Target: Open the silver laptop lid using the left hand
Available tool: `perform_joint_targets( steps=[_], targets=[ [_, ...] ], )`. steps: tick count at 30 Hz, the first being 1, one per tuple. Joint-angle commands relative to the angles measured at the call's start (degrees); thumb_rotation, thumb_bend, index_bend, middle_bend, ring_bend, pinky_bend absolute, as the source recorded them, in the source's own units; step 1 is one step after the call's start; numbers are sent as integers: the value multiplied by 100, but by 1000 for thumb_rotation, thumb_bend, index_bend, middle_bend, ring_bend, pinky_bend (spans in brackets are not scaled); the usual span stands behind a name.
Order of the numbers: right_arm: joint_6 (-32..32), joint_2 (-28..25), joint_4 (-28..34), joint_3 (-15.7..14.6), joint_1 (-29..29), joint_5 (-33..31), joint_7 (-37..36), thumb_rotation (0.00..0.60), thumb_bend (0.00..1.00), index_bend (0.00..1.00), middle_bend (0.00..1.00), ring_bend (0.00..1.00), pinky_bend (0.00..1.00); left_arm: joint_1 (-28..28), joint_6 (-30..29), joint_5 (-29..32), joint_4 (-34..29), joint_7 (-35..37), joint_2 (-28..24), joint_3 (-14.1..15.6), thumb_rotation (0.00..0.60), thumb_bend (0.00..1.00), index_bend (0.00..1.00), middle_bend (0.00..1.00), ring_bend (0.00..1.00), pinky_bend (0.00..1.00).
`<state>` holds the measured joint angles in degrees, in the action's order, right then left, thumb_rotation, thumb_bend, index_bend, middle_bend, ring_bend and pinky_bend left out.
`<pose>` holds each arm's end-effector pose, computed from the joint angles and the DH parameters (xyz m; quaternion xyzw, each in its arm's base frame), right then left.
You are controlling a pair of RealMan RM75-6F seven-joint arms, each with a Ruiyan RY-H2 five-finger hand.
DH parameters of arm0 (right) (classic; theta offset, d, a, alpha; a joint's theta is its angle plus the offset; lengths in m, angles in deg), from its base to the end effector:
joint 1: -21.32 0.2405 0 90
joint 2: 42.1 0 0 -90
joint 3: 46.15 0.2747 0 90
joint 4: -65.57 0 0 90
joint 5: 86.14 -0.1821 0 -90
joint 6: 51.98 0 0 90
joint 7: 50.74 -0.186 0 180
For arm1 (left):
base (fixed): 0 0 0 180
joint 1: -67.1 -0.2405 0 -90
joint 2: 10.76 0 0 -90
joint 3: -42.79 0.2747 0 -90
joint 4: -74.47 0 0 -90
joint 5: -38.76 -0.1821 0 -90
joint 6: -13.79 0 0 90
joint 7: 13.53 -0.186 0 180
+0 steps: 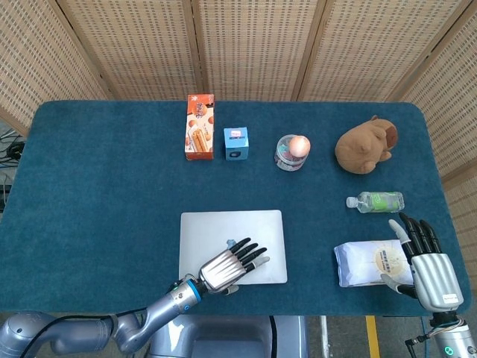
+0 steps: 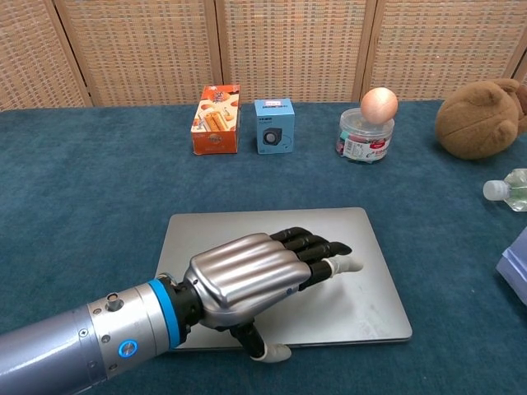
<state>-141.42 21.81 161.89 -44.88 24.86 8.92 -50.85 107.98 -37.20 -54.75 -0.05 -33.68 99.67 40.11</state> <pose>-0.2794 -0.2069 0.1864 0.6131 -0.3657 0.4453 0.5404 -0.0671 0.2667 -0.1461 -0.8635 -0.2202 -0.3986 0.2165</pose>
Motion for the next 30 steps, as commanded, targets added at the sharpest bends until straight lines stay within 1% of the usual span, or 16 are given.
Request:
perform_joint_targets(
  steps=[1, 5, 11, 15, 19, 23, 25, 30],
  targets=[
    [-8, -4, 3, 0, -2, 2, -16, 600, 0, 0, 0, 0, 0, 13, -14, 27, 10, -24, -1, 18, 600, 349, 0, 0, 0, 0],
    [-10, -12, 1, 4, -4, -10, -44, 600, 0, 0, 0, 0, 0, 37, -67, 37, -10, -103, -42, 31, 600, 428, 0, 0, 0, 0],
    [-13, -19, 2, -6, -2, 11, -72, 600, 0, 0, 0, 0, 0, 78, -234, -40, -130, -360, -183, -16, 600, 444, 0, 0, 0, 0],
    [-4, -18, 5, -19, 2, 30, -73, 600, 0, 0, 0, 0, 0, 145, -303, -40, -232, -747, -308, -136, 600, 449, 0, 0, 0, 0],
    [29, -1, 2, -40, 13, 51, -41, 600, 0, 0, 0, 0, 0, 259, -399, -106, -224, -1312, -391, -291, 600, 453, 0, 0, 0, 0],
    [107, 31, 5, -60, 42, 56, 31, 600, 0, 0, 0, 0, 0, 407, -691, -434, -54, -2012, -478, -423, 600, 492, 0, 0, 0, 0],
    [226, 64, -23, -73, 85, 23, 94, 600, 0, 0, 0, 0, 0, 443, -843, -427, -68, -2012, -530, -579, 600, 511, 0, 0, 0, 0],
    [316, 99, -30, -62, 128, -26, 134, 600, 0, 0, 0, 0, 0, 514, -810, -225, 22, -1991, -543, -734, 600, 514, 0, 0, 0, 0]
  ],
)
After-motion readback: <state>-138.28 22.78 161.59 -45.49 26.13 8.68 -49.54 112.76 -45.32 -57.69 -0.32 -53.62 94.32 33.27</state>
